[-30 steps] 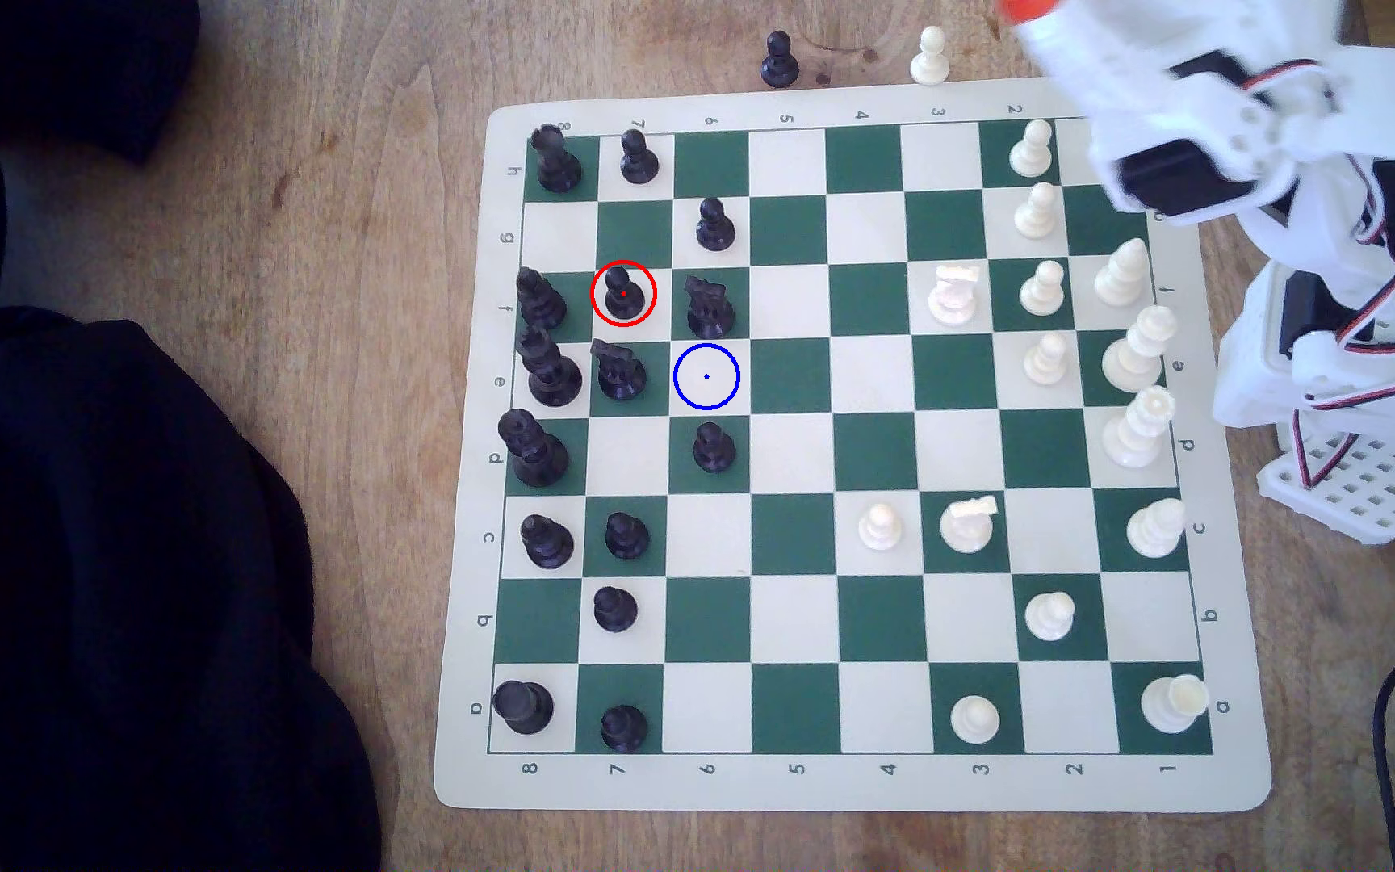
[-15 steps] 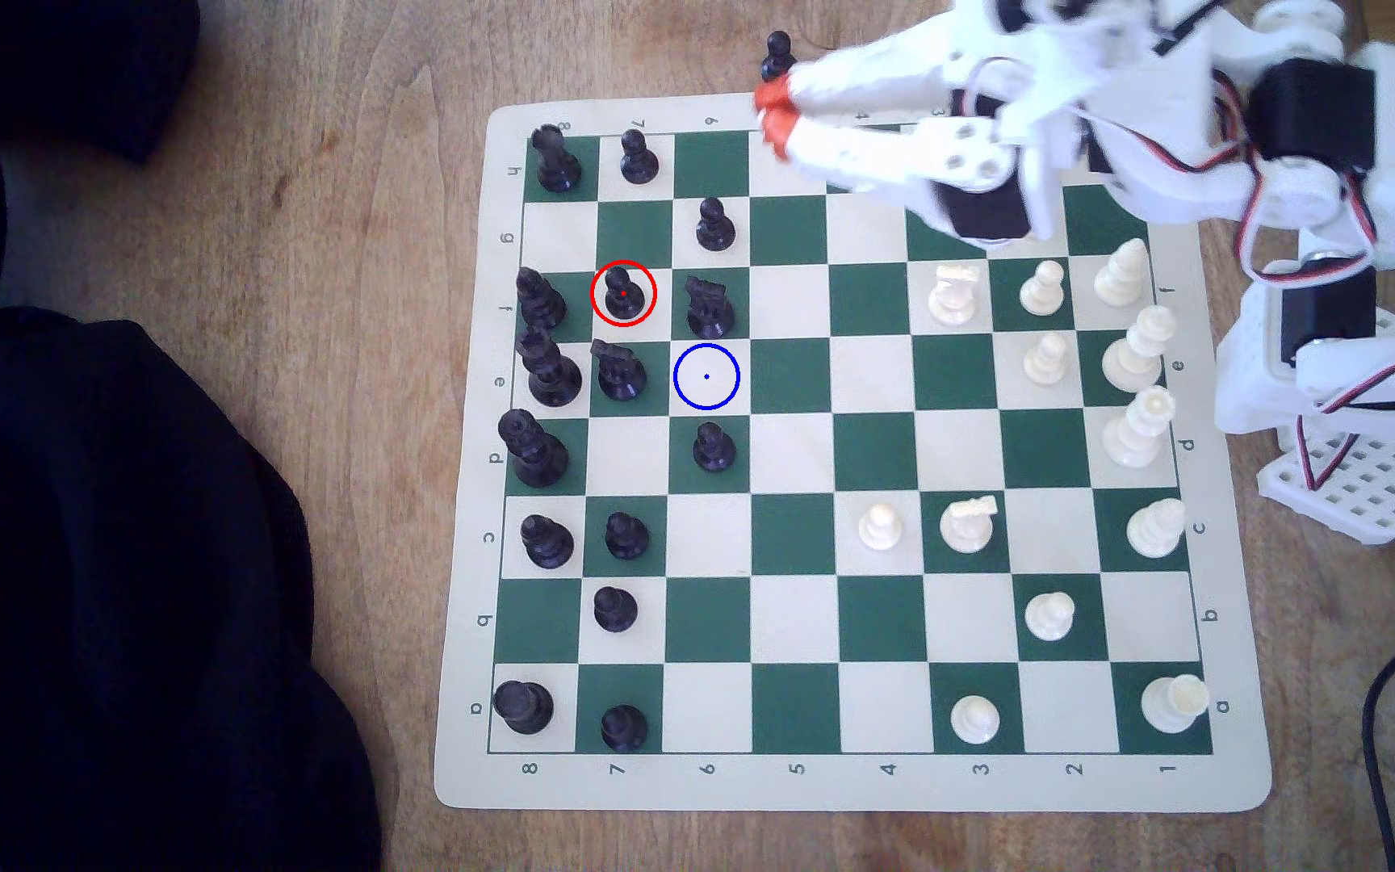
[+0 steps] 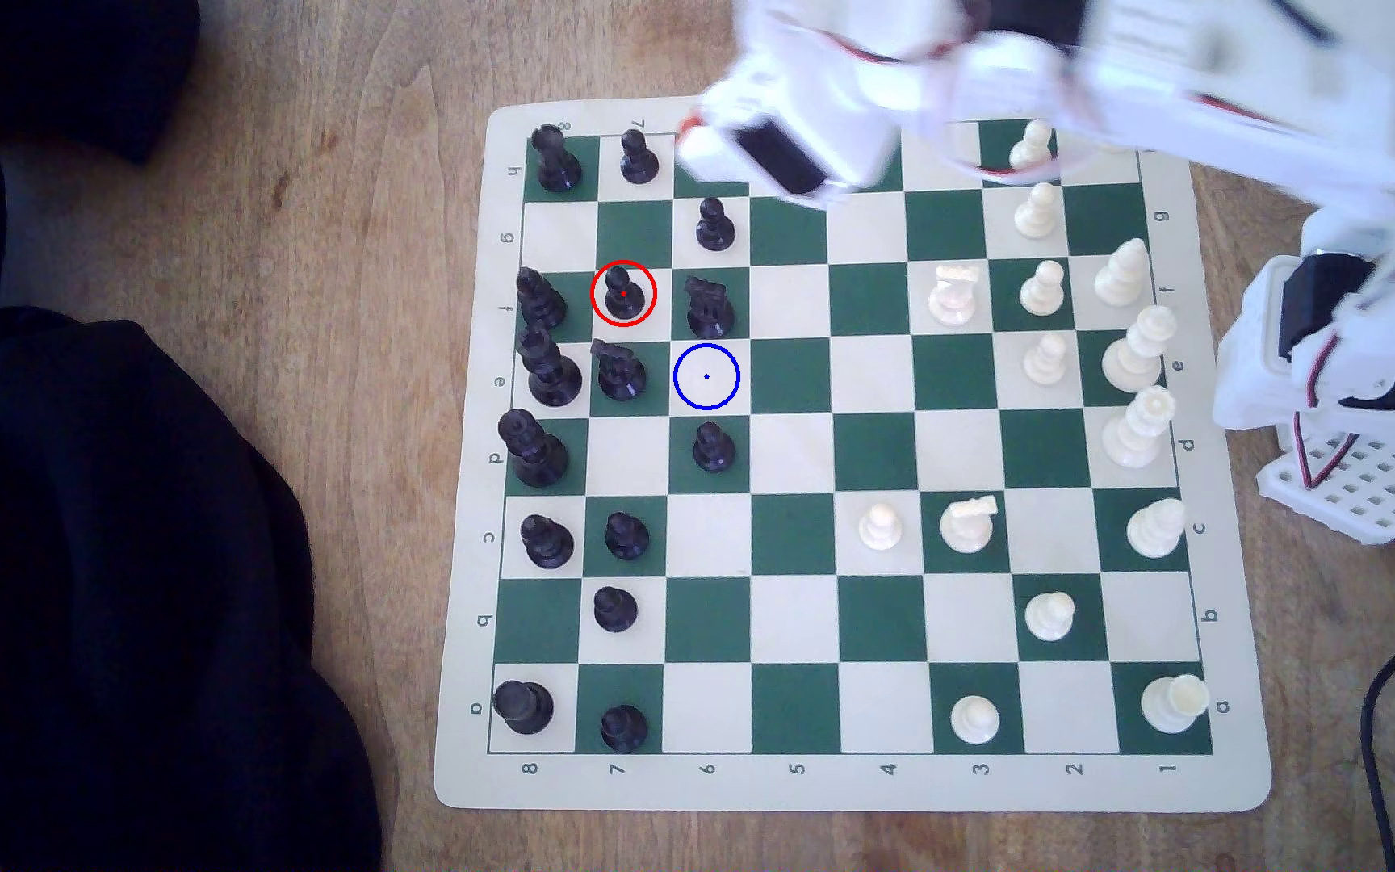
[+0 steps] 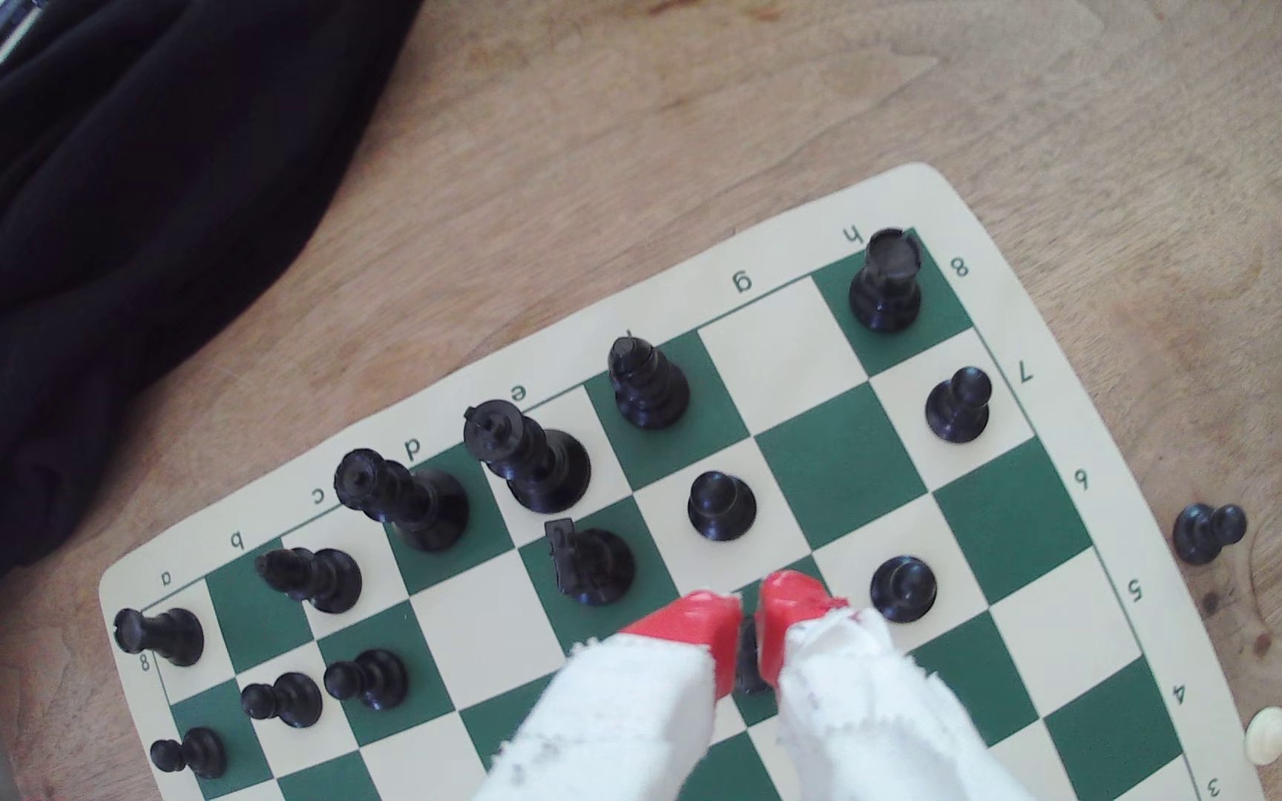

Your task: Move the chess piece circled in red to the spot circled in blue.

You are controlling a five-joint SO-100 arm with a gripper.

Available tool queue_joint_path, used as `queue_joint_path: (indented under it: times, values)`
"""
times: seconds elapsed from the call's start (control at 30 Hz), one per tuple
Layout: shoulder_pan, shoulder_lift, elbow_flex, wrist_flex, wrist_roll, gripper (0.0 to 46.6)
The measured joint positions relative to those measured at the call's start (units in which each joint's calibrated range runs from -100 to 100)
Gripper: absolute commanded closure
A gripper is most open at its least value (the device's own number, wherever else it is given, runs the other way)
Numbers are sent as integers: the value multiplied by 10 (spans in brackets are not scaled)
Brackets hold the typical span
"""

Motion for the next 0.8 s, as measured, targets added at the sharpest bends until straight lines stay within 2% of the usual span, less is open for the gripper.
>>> queue_joint_path:
  times: [0.1, 0.23, 0.3, 0.53, 0.8]
  values:
    - [-4, 99, -98, 35, -17, 444]
    - [-4, 157, -156, 41, -35, 419]
    - [-4, 171, -163, 41, -40, 401]
    - [-4, 237, -172, 41, -58, 392]
    - [-4, 292, -199, 15, -63, 380]
